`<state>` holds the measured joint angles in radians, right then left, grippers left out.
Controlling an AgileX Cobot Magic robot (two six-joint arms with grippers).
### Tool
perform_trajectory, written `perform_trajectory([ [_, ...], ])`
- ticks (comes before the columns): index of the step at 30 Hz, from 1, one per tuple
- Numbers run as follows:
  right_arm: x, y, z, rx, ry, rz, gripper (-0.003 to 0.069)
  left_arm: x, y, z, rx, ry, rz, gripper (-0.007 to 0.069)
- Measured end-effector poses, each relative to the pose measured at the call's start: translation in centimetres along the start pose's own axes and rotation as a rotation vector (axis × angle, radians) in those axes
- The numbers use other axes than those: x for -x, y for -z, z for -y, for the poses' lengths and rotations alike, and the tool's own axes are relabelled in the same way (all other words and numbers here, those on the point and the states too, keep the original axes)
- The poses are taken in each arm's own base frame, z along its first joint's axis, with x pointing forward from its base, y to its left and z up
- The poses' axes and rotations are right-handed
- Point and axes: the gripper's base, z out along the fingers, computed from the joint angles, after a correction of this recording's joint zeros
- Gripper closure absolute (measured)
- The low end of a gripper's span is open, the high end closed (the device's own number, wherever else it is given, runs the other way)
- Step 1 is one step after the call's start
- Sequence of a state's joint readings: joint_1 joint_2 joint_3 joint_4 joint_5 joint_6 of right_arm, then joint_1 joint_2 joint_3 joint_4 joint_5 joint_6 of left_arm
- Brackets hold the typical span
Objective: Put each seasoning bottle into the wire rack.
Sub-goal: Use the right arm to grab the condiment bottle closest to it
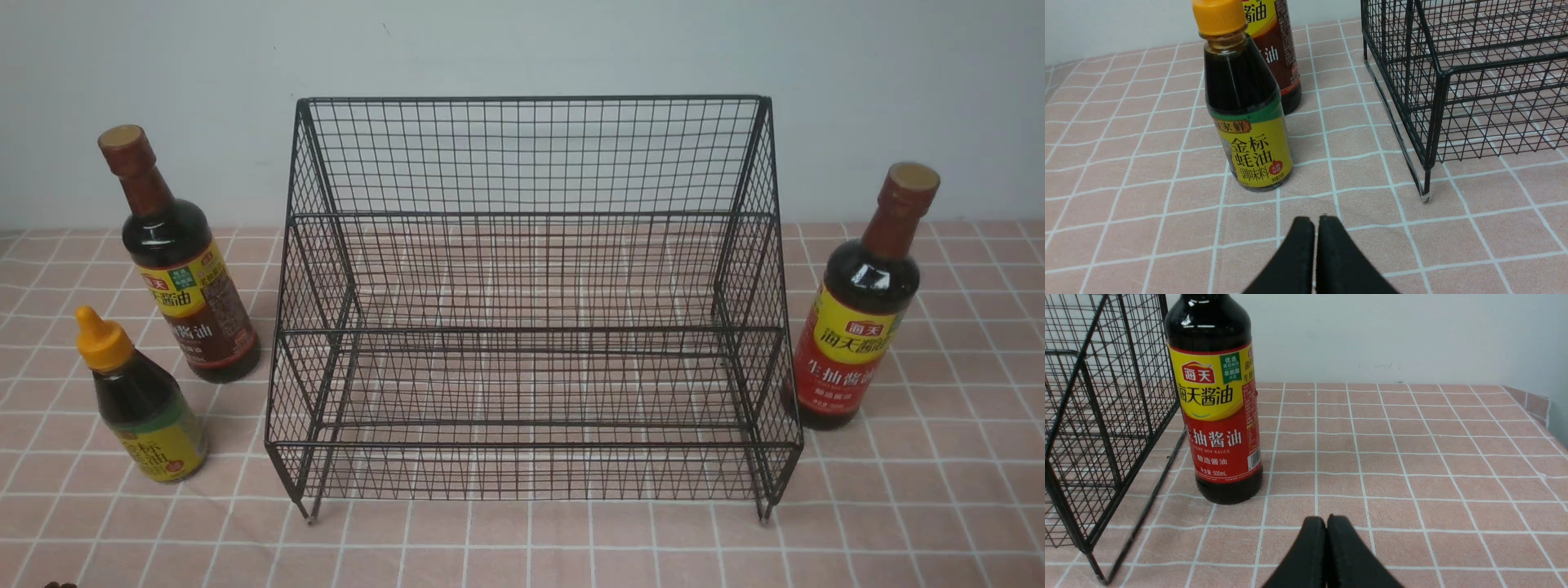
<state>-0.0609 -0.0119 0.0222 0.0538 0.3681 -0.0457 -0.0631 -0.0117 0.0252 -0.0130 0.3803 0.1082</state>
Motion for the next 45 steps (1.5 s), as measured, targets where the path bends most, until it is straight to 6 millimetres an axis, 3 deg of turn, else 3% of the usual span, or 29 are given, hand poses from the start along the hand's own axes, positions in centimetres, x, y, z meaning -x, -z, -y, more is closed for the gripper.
perform_trajectory([
  [31, 0.2, 0.0, 0.1, -0.008, 0.039, 0.02, 0.0673, 0.0, 0.0, 0.0, 0.0, 0.0, 0.0, 0.0631],
  [40, 3.1, 0.5, 0.3, 0.029, -0.34, 0.363, 0.0673, 0.0, 0.0, 0.0, 0.0, 0.0, 0.0, 0.0631],
  [45, 3.4, 0.7, 0.4, 0.038, -0.407, 0.402, 0.0673, 0.0, 0.0, 0.0, 0.0, 0.0, 0.0, 0.0631],
])
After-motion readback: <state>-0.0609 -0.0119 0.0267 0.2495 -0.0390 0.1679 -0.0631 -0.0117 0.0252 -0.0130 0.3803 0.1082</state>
